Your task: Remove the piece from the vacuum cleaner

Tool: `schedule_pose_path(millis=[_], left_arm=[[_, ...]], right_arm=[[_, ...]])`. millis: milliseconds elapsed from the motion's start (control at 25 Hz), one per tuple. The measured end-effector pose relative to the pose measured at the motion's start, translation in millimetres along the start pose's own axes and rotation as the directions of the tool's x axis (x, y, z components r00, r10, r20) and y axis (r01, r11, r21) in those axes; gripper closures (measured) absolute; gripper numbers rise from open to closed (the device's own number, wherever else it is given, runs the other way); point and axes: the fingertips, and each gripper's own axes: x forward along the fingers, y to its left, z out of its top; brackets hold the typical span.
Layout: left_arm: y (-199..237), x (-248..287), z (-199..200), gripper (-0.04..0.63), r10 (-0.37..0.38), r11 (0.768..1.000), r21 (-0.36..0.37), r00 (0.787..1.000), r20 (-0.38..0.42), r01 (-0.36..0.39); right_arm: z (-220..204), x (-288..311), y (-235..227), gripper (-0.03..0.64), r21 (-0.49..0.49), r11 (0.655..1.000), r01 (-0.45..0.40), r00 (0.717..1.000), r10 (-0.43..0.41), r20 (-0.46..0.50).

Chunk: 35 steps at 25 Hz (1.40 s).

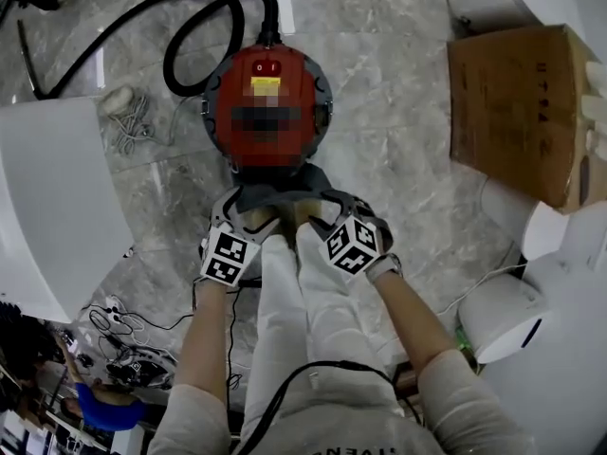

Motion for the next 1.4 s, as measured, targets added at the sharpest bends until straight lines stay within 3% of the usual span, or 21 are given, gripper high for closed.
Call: schedule_pose_path(millis=[120, 280, 440, 520, 600, 720, 920, 1000, 1160, 1400], left_arm=[[-4.6, 22.1, -16.5, 0.170, 0.027, 0.979, 0.202, 0.996, -0.091, -0.008], [-16.5, 45.2, -35.8, 0.170, 0.054, 0.896, 0.442, 0.976, -0.211, 0.046], [-13.5, 59.9, -45.7, 0.172, 0.125, 0.840, 0.543, 0.963, -0.237, 0.025], [-7.0, 64.0, -44.1, 0.173, 0.179, 0.808, 0.589, 0.959, -0.221, -0.015], [-2.5, 63.7, -38.5, 0.186, 0.210, 0.793, 0.606, 0.961, -0.179, -0.060], [8.2, 57.5, -29.5, 0.379, 0.241, 0.808, 0.573, 0.965, -0.107, -0.138], [12.2, 55.5, -38.7, 0.548, 0.238, 0.797, 0.586, 0.968, -0.080, -0.147], [9.7, 53.7, -43.4, 0.561, 0.230, 0.818, 0.556, 0.970, -0.079, -0.149], [-0.3, 42.9, -43.0, 0.565, 0.210, 0.888, 0.431, 0.975, -0.069, -0.161], [-26.5, 23.8, -21.8, 0.565, 0.179, 0.916, 0.367, 0.984, -0.015, -0.161]], right_arm=[[-3.2, 21.7, -7.4, 0.386, -0.089, 0.995, 0.037, 0.999, -0.038, -0.006], [-4.0, 39.2, -18.1, 0.385, -0.149, 0.982, 0.114, 0.993, -0.115, 0.002], [2.3, 47.7, -23.8, 0.385, -0.219, 0.962, 0.160, 0.987, -0.157, 0.030], [7.2, 48.4, -24.6, 0.387, -0.256, 0.952, 0.165, 0.986, -0.157, 0.050], [8.8, 45.7, -23.3, 0.387, -0.291, 0.943, 0.163, 0.986, -0.148, 0.071], [9.0, 38.2, -23.1, 0.428, -0.308, 0.934, 0.180, 0.982, -0.151, 0.113], [8.9, 33.4, -15.0, 0.564, -0.324, 0.917, 0.234, 0.970, -0.195, 0.147], [8.5, 32.7, -12.4, 0.575, -0.312, 0.917, 0.248, 0.966, -0.209, 0.151], [7.7, 30.4, -12.0, 0.578, -0.293, 0.922, 0.254, 0.964, -0.215, 0.159], [-6.0, 44.5, -26.8, 0.578, -0.186, 0.959, 0.213, 0.969, -0.184, 0.163]])
